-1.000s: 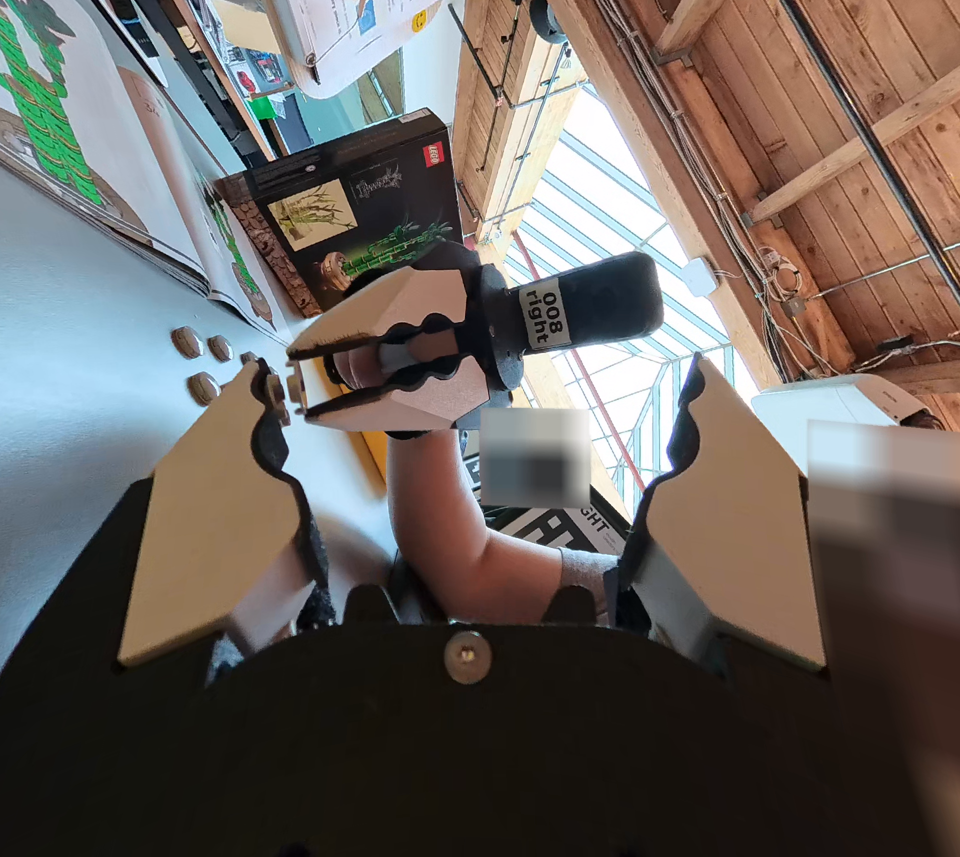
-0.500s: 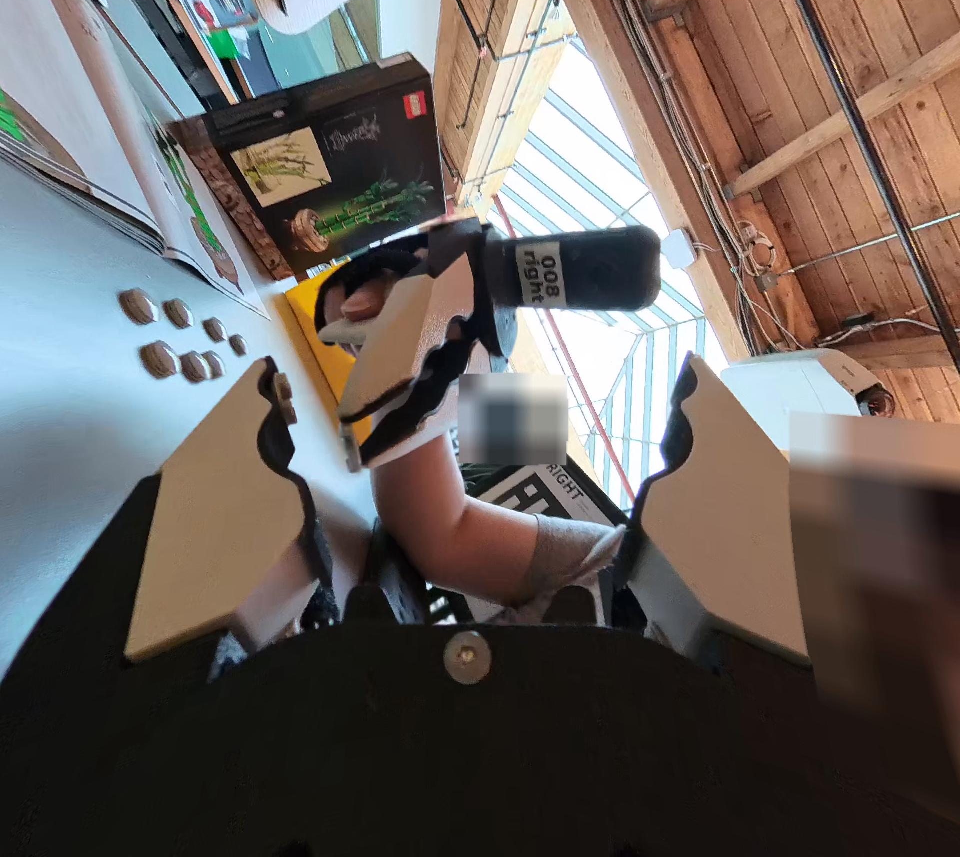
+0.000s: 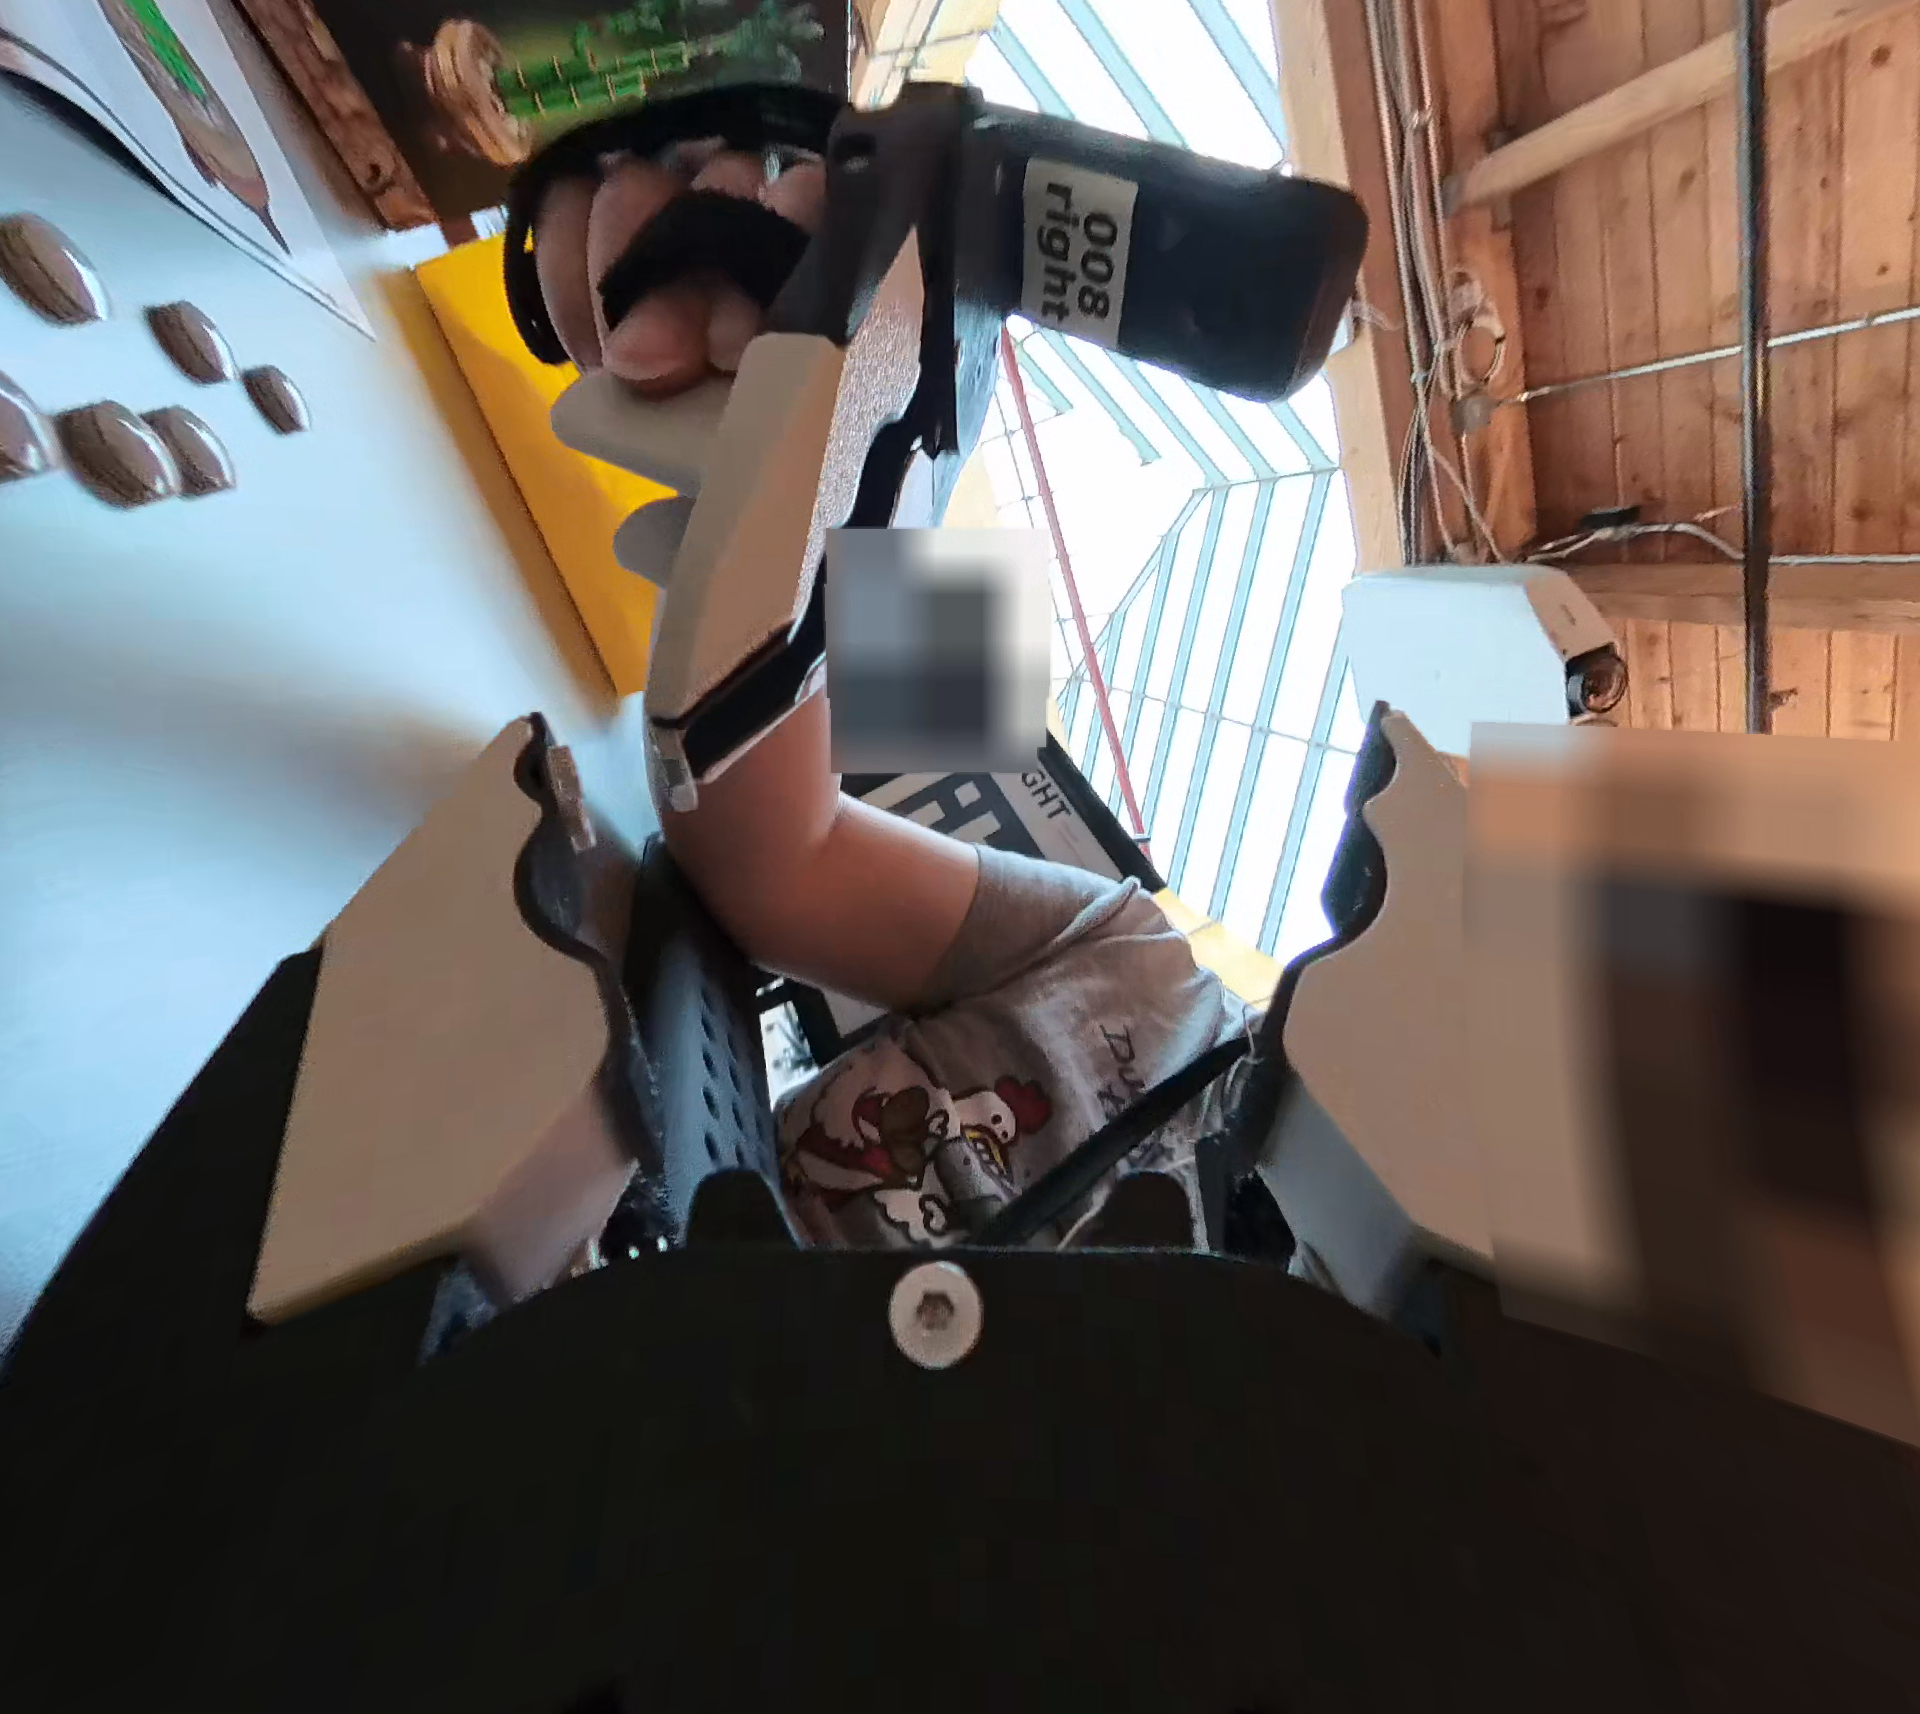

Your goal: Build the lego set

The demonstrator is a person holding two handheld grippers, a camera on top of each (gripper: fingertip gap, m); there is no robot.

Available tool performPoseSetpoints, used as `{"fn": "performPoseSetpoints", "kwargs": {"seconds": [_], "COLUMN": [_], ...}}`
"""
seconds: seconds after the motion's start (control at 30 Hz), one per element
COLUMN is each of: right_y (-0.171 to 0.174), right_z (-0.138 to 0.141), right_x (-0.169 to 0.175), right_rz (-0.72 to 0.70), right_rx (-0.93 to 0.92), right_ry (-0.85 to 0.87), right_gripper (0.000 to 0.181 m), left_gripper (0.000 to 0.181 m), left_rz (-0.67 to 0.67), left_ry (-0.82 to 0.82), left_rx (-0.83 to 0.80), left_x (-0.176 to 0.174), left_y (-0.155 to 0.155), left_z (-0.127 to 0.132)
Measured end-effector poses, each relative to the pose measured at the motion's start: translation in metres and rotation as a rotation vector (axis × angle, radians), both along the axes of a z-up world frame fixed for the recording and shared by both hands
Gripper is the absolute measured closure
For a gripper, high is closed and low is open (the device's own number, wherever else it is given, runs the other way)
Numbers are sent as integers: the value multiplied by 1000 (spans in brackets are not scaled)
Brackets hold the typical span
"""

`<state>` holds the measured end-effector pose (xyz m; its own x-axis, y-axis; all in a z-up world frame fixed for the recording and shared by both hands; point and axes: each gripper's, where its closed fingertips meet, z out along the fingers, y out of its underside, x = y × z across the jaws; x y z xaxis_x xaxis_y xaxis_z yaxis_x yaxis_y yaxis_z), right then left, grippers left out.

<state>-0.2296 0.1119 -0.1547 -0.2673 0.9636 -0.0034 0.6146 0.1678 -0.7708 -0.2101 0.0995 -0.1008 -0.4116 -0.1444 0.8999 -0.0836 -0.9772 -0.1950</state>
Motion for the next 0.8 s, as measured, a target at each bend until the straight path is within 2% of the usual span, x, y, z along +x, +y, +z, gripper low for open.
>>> {"fn": "performPoseSetpoints", "kwargs": {"seconds": [0.27,0.43,0.8], "right_y": [-11,-12,-12], "right_z": [-2,-12,-16], "right_x": [4,4,1], "right_rz": [49,58,57], "right_rx": [-6,-6,4], "right_ry": [-40,-86,-106], "right_gripper": [168,168,168], "left_gripper": [36,37,37], "left_rz": [-108,-102,-94], "left_ry": [24,23,24], "left_rx": [-16,-32,-38], "left_x": [7,7,6], "left_y": [-19,-17,-16], "left_z": [-4,-5,-6]}}
